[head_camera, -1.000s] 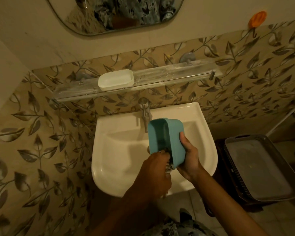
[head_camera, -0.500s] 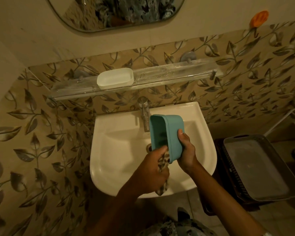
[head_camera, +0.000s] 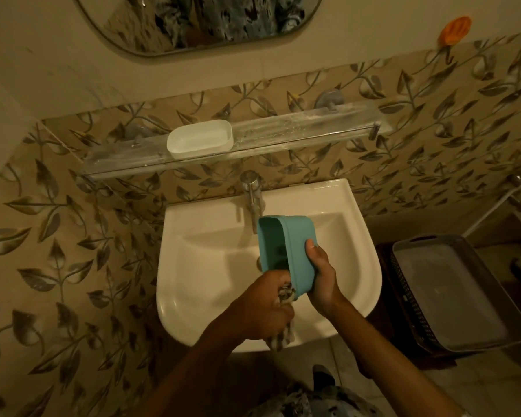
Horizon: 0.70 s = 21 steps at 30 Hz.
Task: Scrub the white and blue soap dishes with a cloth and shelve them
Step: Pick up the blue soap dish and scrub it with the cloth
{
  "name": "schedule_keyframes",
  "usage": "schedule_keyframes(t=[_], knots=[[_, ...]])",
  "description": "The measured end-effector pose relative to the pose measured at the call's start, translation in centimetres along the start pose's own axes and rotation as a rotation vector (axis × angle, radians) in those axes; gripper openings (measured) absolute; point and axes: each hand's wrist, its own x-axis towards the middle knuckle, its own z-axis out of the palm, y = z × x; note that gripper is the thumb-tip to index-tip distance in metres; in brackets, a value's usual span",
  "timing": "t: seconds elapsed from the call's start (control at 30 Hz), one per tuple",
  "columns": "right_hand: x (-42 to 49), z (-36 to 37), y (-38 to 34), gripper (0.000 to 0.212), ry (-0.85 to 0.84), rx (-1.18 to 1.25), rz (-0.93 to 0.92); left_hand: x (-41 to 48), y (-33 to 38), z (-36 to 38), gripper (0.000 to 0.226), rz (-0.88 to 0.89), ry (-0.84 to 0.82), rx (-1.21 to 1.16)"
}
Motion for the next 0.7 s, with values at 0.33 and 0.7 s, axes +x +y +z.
schedule_keyframes(t=[0.33,0.7], knots=[[-1.0,-0.7,0.6,0.06,-0.066,-0.139,-0.141,0.2,1.5,-1.9,0.041,-0.23,0.003,-1.212],[-1.8,-0.5,-0.4,0.052,-0.125,-0.067,-0.078,-0.7,1.0,-0.2,0.063,-0.154,0.258,-0.823]])
